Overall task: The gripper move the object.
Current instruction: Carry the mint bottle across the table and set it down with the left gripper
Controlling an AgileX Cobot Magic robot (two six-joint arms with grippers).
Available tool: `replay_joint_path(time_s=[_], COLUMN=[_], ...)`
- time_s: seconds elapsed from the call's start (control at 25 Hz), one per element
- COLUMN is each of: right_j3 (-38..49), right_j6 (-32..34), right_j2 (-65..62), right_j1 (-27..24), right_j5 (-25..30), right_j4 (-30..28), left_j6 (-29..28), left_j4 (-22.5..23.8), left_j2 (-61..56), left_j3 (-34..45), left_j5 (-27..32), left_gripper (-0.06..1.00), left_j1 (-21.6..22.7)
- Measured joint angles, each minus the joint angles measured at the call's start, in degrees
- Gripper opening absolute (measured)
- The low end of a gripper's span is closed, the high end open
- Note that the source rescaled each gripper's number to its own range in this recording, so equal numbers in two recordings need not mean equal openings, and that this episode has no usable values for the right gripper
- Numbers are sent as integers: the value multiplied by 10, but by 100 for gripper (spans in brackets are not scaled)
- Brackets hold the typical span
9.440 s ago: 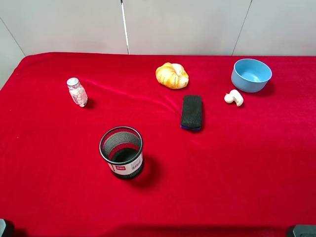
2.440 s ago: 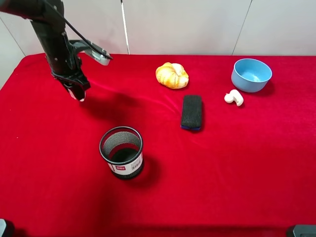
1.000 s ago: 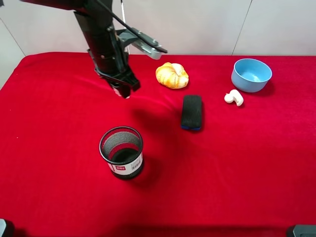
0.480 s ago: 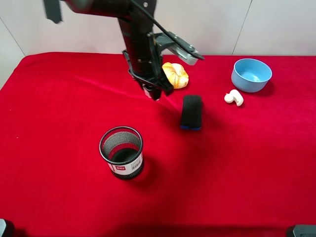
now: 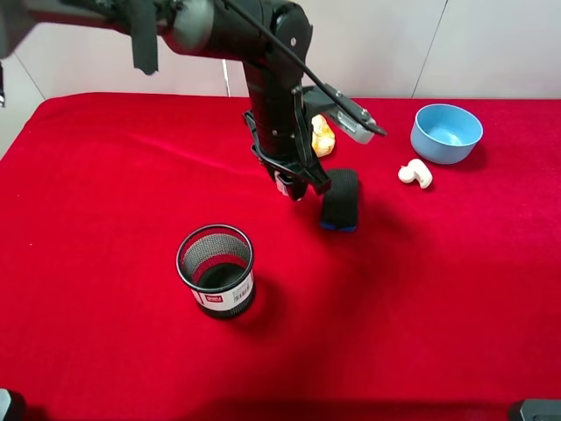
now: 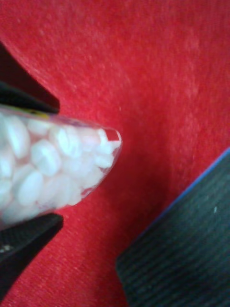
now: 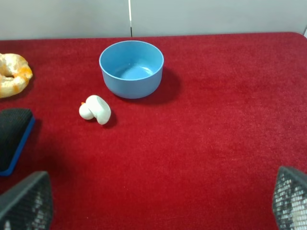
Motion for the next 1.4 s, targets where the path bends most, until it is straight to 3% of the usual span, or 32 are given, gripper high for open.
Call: replay_joint_path(time_s=[1.2,1.32,1.4], right_j3=[0,0,0], right_j6=[0,0,0], right_j2=[0,0,0], right_j1=[0,0,0], right_j5=[-1,-1,-1], right_j4=[0,0,0], left_j6=[-8,-8,-8], left_j4=[-15,-15,-15], left_j2=[42,43,44], left_j3=[0,0,0], left_j5=[-2,-2,-2], left_gripper=[1,16,34], left_j1=[-11,-11,-11])
